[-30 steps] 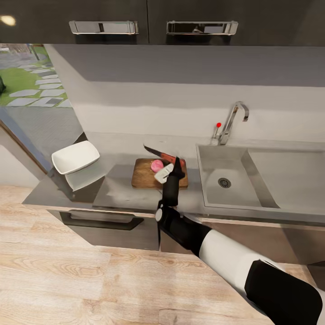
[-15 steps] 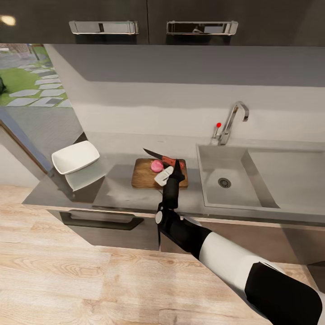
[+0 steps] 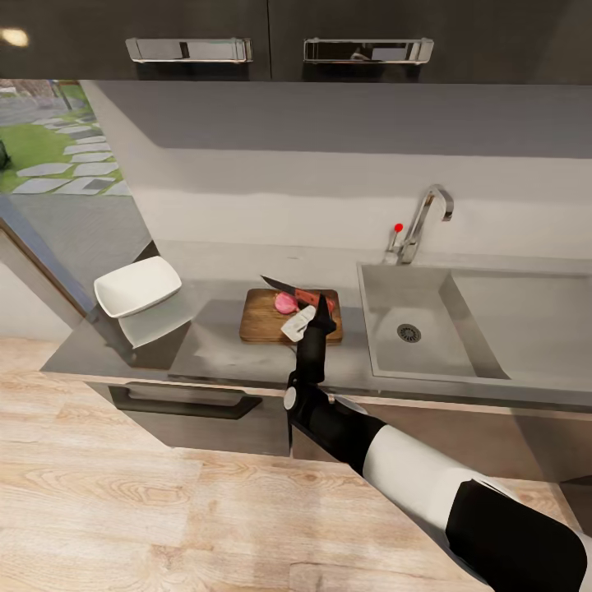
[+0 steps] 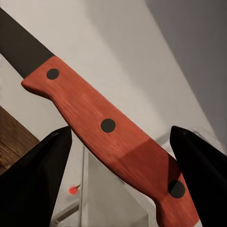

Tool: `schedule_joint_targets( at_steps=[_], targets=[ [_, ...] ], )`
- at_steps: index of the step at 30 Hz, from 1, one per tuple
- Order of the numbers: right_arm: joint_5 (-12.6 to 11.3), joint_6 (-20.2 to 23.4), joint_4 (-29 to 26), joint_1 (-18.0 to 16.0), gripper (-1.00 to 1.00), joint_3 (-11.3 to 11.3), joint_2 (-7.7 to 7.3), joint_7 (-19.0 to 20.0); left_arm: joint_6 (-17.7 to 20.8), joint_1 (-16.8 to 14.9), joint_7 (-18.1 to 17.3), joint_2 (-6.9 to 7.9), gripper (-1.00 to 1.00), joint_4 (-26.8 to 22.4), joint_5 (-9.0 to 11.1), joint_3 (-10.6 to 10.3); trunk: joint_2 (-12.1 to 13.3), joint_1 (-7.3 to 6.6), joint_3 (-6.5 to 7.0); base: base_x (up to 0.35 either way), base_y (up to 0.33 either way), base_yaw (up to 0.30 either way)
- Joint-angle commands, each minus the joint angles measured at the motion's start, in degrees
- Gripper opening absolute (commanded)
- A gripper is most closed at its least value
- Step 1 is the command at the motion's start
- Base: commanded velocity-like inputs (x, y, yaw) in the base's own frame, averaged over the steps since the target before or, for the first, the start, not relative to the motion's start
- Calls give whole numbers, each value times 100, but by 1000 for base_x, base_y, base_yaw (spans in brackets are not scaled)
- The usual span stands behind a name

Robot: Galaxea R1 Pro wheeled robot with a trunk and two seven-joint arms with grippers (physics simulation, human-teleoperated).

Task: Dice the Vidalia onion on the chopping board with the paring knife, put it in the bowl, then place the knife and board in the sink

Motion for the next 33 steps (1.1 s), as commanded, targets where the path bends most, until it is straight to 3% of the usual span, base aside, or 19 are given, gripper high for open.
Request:
schedule_joint_targets(
  at_steps=[1,33],
  targets=[
    [16,53,10,-7,-100,15,0,-23,-19,-3,15,-2,100,6,49,-49,-9,3,-8,0,0,0],
    [25,44,53,-6,-100,3,0,-39,-19,-4,14,-4,100,14,49,-50,-9,3,-8,0,0,0]
  ],
)
